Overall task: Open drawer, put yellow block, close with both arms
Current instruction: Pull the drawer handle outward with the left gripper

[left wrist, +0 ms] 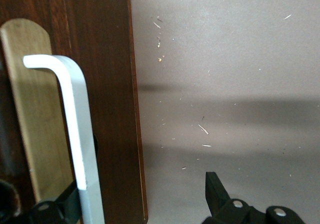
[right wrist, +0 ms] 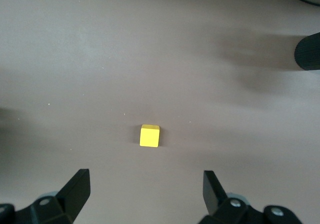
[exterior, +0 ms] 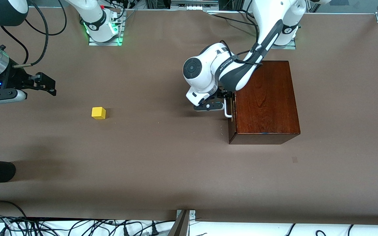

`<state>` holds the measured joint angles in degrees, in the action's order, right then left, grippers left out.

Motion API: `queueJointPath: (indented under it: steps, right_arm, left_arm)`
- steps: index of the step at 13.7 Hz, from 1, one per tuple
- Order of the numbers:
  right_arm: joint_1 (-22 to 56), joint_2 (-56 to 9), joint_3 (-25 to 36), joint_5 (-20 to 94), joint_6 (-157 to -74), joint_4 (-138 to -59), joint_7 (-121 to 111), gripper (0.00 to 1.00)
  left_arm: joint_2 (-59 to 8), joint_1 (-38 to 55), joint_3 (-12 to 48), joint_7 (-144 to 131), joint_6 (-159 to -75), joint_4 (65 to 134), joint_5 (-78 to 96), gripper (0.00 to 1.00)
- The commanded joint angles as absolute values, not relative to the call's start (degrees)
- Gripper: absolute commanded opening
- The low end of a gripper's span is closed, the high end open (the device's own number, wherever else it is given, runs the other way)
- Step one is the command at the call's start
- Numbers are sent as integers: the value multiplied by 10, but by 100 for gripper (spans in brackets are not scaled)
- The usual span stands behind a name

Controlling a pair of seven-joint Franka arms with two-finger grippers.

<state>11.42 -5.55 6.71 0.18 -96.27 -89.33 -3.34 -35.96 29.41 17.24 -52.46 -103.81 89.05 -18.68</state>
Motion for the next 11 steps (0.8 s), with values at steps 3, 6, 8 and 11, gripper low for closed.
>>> queueJointPath:
  steps: [3, 6, 8, 11]
  right_arm:
    - [110, -62, 65, -3, -951, -877, -42, 100]
    - [110, -62, 65, -3, -951, -877, -41, 100]
    - [110, -62, 65, -3, -953, -877, -41, 100]
    - [110, -62, 65, -3, -954, -877, -41, 100]
  left_arm:
    - [-373, 308, 170, -557, -1077, 889, -200, 100]
    - [-377, 322, 170, -576, -1106, 883, -199, 100]
    - [-377, 324, 170, -583, -1129, 881, -191, 100]
    - [-382, 347, 170, -587, -1157, 867, -181, 100]
